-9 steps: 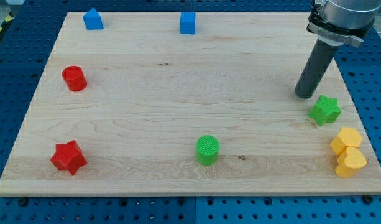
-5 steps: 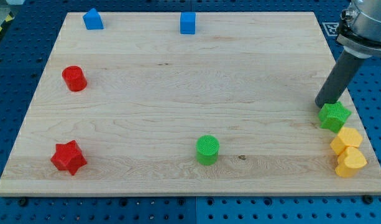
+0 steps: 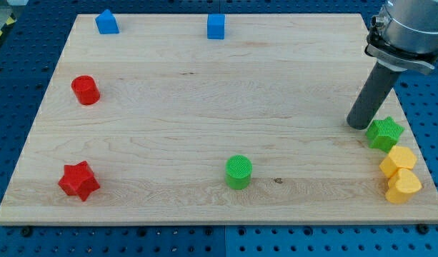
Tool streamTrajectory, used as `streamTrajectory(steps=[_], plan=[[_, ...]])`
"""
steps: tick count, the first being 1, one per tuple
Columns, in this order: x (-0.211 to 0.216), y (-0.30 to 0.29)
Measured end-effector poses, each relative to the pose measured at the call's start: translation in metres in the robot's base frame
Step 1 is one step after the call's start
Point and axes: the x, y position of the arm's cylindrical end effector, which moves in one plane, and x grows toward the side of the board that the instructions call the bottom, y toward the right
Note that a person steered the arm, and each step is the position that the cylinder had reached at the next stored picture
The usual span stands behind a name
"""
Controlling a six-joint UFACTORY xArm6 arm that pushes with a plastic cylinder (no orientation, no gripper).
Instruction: Move the green star above the yellow hexagon
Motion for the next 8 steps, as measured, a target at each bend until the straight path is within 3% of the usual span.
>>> streamTrajectory(steps=[4,8], plan=[[0.022,0.016],[0.001,-0.016]])
